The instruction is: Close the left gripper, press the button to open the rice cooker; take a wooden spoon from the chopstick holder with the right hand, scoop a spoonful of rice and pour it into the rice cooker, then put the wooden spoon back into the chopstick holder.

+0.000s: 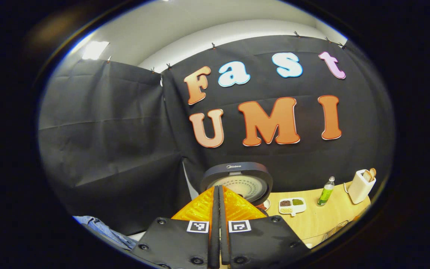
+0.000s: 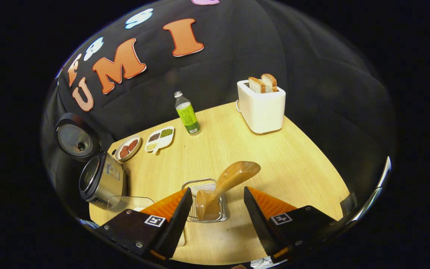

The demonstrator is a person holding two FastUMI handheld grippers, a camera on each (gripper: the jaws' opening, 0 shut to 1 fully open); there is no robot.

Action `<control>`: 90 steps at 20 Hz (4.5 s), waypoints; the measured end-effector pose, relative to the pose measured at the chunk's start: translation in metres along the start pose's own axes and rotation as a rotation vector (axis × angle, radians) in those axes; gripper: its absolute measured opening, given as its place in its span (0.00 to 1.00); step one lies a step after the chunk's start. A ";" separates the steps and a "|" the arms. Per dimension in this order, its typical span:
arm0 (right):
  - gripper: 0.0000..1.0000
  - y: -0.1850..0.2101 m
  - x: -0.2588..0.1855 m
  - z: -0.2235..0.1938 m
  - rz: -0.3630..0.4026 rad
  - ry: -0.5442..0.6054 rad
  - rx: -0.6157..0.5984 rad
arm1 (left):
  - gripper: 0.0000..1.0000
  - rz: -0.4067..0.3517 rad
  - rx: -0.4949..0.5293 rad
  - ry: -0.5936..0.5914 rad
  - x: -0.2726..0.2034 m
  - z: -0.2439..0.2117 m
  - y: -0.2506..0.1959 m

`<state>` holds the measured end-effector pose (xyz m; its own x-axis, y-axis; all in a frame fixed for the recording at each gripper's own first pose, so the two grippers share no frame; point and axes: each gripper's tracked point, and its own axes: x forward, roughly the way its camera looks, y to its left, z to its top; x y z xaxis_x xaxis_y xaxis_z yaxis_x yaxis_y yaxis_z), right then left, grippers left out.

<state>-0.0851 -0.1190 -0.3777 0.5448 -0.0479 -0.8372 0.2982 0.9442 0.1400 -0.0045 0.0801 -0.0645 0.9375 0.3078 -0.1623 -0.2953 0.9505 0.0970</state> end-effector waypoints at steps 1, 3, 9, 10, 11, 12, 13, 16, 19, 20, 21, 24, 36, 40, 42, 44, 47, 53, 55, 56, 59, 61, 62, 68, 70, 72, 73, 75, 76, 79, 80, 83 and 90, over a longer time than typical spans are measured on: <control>0.82 -0.003 0.006 0.001 -0.003 -0.004 0.012 | 0.06 0.015 0.004 0.011 -0.008 -0.003 0.001; 0.70 0.000 0.016 0.000 0.008 -0.005 0.044 | 0.06 0.037 0.032 0.005 -0.024 -0.008 -0.003; 0.31 0.016 0.029 -0.020 0.059 0.090 0.110 | 0.05 0.003 0.071 0.029 -0.054 -0.025 -0.054; 0.27 0.015 0.031 -0.016 0.060 0.072 0.106 | 0.05 0.000 0.072 0.040 -0.057 -0.029 -0.057; 0.25 0.017 0.033 -0.015 0.068 0.076 0.105 | 0.06 0.003 0.079 0.047 -0.059 -0.030 -0.058; 0.19 0.018 0.033 -0.015 0.070 0.076 0.112 | 0.06 0.002 0.084 0.050 -0.060 -0.031 -0.060; 0.22 0.018 0.035 -0.013 0.073 0.075 0.125 | 0.05 0.005 0.090 0.054 -0.062 -0.033 -0.061; 0.17 0.021 0.034 -0.013 0.078 0.060 0.138 | 0.05 0.014 0.097 0.081 -0.066 -0.043 -0.062; 0.13 0.024 0.032 -0.014 0.071 0.054 0.117 | 0.06 0.018 0.109 0.096 -0.070 -0.046 -0.061; 0.13 0.026 0.032 -0.013 0.069 0.050 0.112 | 0.06 0.017 0.111 0.094 -0.071 -0.047 -0.061; 0.13 0.029 0.033 -0.013 0.077 0.046 0.103 | 0.05 0.017 0.112 0.090 -0.071 -0.047 -0.061; 0.12 0.028 0.032 -0.012 0.076 0.039 0.097 | 0.05 -0.010 0.114 0.093 -0.072 -0.053 -0.062; 0.07 0.043 -0.019 0.026 -0.023 -0.142 0.093 | 0.05 -0.130 0.104 0.072 -0.034 -0.059 -0.036; 0.07 0.068 -0.060 0.048 -0.022 -0.208 0.023 | 0.05 -0.141 0.078 0.086 -0.018 -0.069 -0.018; 0.07 0.086 -0.072 0.047 -0.014 -0.217 -0.032 | 0.05 -0.144 0.077 0.085 -0.010 -0.071 -0.010; 0.07 0.110 -0.082 0.043 0.015 -0.213 -0.061 | 0.05 -0.153 0.072 0.087 -0.003 -0.075 -0.005; 0.07 0.144 -0.088 0.025 0.063 -0.192 -0.109 | 0.05 -0.164 0.065 0.096 0.006 -0.080 0.003; 0.07 0.173 -0.064 -0.030 0.038 -0.125 -0.303 | 0.05 -0.179 0.086 0.093 0.012 -0.089 0.018; 0.07 0.175 -0.052 -0.045 0.017 -0.110 -0.350 | 0.05 -0.178 0.092 0.099 0.013 -0.092 0.027; 0.07 0.174 -0.046 -0.049 -0.006 -0.111 -0.381 | 0.05 -0.175 0.094 0.102 0.014 -0.095 0.032; 0.07 0.172 -0.035 -0.062 -0.070 -0.125 -0.466 | 0.06 -0.166 0.102 0.112 0.018 -0.101 0.044; 0.07 0.174 -0.030 -0.069 -0.100 -0.144 -0.516 | 0.05 -0.160 0.107 0.116 0.019 -0.105 0.051; 0.07 0.175 -0.029 -0.073 -0.112 -0.149 -0.534 | 0.05 -0.157 0.110 0.118 0.021 -0.106 0.054; 0.07 0.185 -0.021 -0.090 -0.142 -0.208 -0.581 | 0.05 -0.166 0.125 0.144 0.027 -0.118 0.063; 0.07 0.191 -0.025 -0.094 -0.142 -0.211 -0.549 | 0.05 -0.175 0.131 0.144 0.030 -0.120 0.062; 0.07 0.200 -0.022 -0.097 -0.116 -0.217 -0.507 | 0.06 -0.185 0.136 0.145 0.031 -0.122 0.063; 0.07 0.207 -0.023 -0.100 -0.090 -0.212 -0.474 | 0.06 -0.188 0.139 0.147 0.032 -0.123 0.064; 0.07 0.218 -0.024 -0.104 -0.052 -0.203 -0.405 | 0.05 -0.193 0.144 0.153 0.035 -0.127 0.066; 0.07 0.224 -0.025 -0.105 -0.035 -0.200 -0.372 | 0.05 -0.196 0.146 0.156 0.036 -0.129 0.067; 0.07 0.249 -0.025 -0.115 0.061 -0.169 -0.239 | 0.05 -0.205 0.154 0.159 0.039 -0.131 0.071; 0.07 0.255 -0.023 -0.115 0.080 -0.163 -0.202 | 0.05 -0.211 0.155 0.161 0.041 -0.132 0.071; 0.07 0.257 -0.019 -0.117 0.101 -0.123 -0.098 | 0.06 -0.231 0.152 0.170 0.043 -0.137 0.069; 0.07 0.246 -0.006 -0.121 0.190 0.023 0.191 | 0.05 -0.225 0.136 0.202 0.044 -0.146 0.072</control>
<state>-0.1097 0.1529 -0.4020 0.5874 0.1340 -0.7981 0.3358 0.8569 0.3910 -0.0112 0.1682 -0.2084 0.9171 0.1059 -0.3843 -0.0449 0.9854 0.1644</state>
